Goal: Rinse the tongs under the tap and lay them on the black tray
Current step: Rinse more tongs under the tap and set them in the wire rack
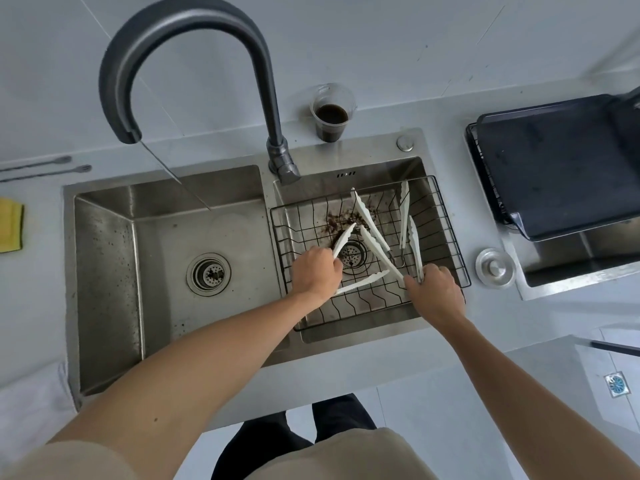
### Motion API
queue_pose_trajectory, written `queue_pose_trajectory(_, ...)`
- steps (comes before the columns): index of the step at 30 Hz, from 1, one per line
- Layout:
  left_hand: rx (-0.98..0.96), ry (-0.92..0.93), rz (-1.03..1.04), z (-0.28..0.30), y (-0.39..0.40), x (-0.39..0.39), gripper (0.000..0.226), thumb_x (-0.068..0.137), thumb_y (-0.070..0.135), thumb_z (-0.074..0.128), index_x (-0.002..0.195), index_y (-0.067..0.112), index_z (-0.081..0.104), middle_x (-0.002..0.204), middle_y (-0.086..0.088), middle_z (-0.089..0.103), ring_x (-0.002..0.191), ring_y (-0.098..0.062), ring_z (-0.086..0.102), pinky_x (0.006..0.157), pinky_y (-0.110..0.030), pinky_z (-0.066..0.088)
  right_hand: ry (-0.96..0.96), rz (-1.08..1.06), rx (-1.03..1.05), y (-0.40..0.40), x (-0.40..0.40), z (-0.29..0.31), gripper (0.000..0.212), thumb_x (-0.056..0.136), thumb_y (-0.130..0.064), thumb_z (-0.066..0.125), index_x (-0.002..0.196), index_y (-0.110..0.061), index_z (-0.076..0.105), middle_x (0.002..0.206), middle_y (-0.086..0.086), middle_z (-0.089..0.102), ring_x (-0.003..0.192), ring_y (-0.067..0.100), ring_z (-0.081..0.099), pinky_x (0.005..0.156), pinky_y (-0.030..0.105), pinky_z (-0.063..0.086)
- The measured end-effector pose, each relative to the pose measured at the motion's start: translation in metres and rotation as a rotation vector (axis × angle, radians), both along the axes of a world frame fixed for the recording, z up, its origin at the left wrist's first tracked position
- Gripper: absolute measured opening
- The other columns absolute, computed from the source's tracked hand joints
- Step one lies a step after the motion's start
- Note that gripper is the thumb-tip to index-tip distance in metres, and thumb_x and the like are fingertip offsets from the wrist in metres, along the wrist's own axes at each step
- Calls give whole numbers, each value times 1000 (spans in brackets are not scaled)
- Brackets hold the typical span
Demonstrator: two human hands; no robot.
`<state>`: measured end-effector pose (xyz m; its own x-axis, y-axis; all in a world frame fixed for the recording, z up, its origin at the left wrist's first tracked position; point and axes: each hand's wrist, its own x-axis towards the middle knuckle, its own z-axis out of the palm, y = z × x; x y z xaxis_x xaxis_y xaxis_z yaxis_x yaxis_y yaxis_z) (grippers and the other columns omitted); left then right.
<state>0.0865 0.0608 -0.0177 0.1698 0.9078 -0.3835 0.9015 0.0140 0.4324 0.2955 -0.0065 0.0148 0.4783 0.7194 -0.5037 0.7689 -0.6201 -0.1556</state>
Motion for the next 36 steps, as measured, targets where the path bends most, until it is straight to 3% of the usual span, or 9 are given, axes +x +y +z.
queue_pose_trajectory(5,-101,-137,119,23,4,-19,34,98,23,58,68,7,64,60,-3,59,51,-21,55,49,-29,43,-15,14,52,8,-21,9,32,100,-40,55,99,-9,56,102,7,56,82,32,61,72,43,50)
queue_pose_trajectory(8,-122,-183,169,41,5,-40,40,97,22,59,58,12,55,52,3,52,45,-16,48,46,-26,35,87,-25,86,14,-41,13,36,100,-40,54,81,-11,61,80,4,64,68,25,62,67,40,55)
queue_pose_trajectory(11,-149,-232,238,54,6,-68,38,97,24,58,66,3,65,53,1,57,45,-20,54,47,-29,45,247,-94,82,22,-69,19,53,100,-45,56,65,-5,62,60,2,62,52,19,52,58,36,51)
queue_pose_trajectory(15,-117,-307,364,70,5,-105,46,100,17,56,55,11,50,48,5,48,39,-9,43,37,-13,28,683,-195,47,34,-119,38,52,102,-51,58,96,-2,76,93,15,79,57,19,65,55,34,63)
queue_pose_trajectory(19,-103,-378,507,75,5,-136,40,98,17,61,59,10,56,53,-1,55,49,-18,51,55,-28,40,997,-175,54,45,-168,58,53,104,-56,51,116,-8,72,112,13,75,67,20,71,58,36,62)
queue_pose_trajectory(23,-87,-463,592,80,4,-156,25,98,21,66,83,3,75,74,-6,72,69,-25,67,67,-33,52,1124,-101,78,53,-210,73,46,107,-55,46,103,-23,79,95,2,79,79,18,73,71,38,64)
queue_pose_trajectory(25,-57,-501,609,81,2,-165,23,99,21,67,85,5,74,74,-1,72,66,-17,67,60,-26,51,1154,-84,70,58,-226,77,50,108,-54,43,103,-20,79,88,0,78,84,19,73,82,40,62)
queue_pose_trajectory(30,-27,-548,655,82,0,-181,17,98,24,70,90,10,71,71,6,67,61,-8,63,57,-19,45,1203,-91,-66,71,-255,75,72,92,-79,49,117,-17,76,109,13,78,98,32,72,106,58,54)
queue_pose_trajectory(36,-10,-548,698,82,10,-196,19,96,34,73,103,16,76,85,0,73,75,-20,71,67,-34,59,1304,-117,-73,80,-273,73,70,99,-76,35,124,-22,73,95,10,72,85,24,69,81,46,59)
